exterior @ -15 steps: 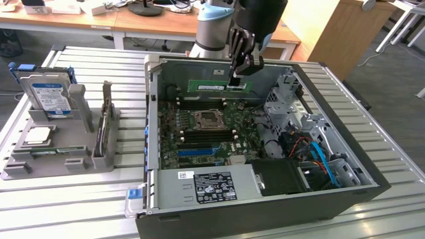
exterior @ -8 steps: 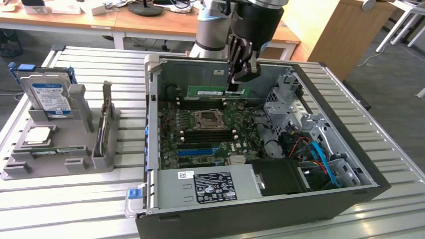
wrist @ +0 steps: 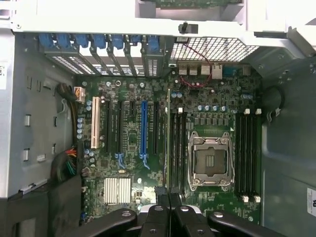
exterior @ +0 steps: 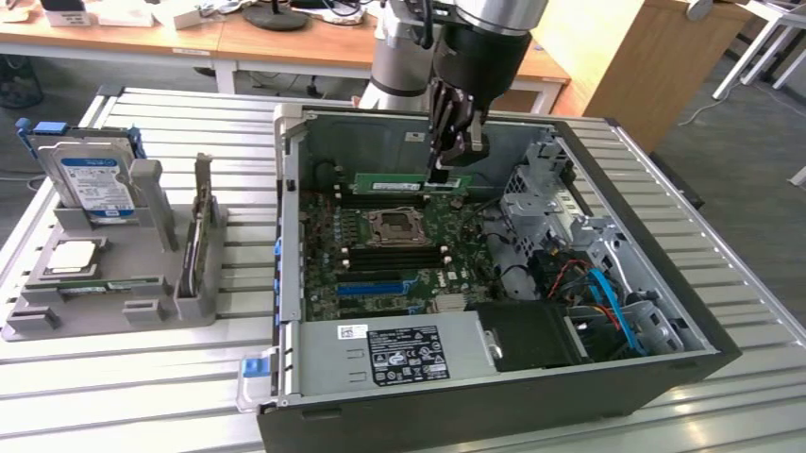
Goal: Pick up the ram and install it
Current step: 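Pick up the ram and move it above insertion slot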
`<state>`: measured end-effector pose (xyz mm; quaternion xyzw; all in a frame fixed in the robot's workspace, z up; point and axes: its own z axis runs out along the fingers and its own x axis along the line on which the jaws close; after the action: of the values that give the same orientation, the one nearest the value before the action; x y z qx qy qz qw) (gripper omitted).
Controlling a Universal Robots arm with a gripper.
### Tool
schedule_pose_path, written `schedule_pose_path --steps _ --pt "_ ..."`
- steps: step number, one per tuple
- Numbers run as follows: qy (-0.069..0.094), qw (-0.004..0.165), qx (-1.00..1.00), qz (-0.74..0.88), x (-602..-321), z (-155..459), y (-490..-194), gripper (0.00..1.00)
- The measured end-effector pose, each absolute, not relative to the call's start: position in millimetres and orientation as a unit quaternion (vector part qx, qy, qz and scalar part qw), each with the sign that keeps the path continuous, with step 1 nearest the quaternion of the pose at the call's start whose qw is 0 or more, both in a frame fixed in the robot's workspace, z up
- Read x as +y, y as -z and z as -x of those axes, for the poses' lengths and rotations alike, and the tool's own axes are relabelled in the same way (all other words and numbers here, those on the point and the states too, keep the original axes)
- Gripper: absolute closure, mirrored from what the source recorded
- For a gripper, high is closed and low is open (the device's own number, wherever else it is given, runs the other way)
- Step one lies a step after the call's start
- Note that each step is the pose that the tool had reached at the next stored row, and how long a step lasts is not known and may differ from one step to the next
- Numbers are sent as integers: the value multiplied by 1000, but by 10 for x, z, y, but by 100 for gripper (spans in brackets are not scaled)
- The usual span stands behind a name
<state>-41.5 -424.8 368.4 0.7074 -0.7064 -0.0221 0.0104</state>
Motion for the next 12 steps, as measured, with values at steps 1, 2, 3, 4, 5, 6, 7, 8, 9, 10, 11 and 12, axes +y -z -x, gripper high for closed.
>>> schedule_pose_path --steps 1,2,3,4,5,6,7,8,9,10,11,12 --pt "22 10 -706 -707 -4248 416 -3666 88" --pt "22 10 -706 -707 -4248 416 -3648 88" --pt "22 10 -706 -707 -4248 416 -3630 88" --pt "22 10 -706 -707 -4248 416 -3612 88" --pt "22 10 -706 -707 -4248 416 -3595 88" --pt "22 11 -706 -707 -4248 416 -3578 88" --pt "22 10 -706 -707 -4248 416 -3562 88" --pt "22 10 -706 -707 -4248 415 -3544 88" --pt "22 10 -706 -707 -4248 415 -3527 88" --pt "22 10 -706 -707 -4248 416 -3511 88" --pt "22 10 -706 -707 -4248 416 -3494 88" --pt "22 10 -706 -707 -4248 416 -3482 88"
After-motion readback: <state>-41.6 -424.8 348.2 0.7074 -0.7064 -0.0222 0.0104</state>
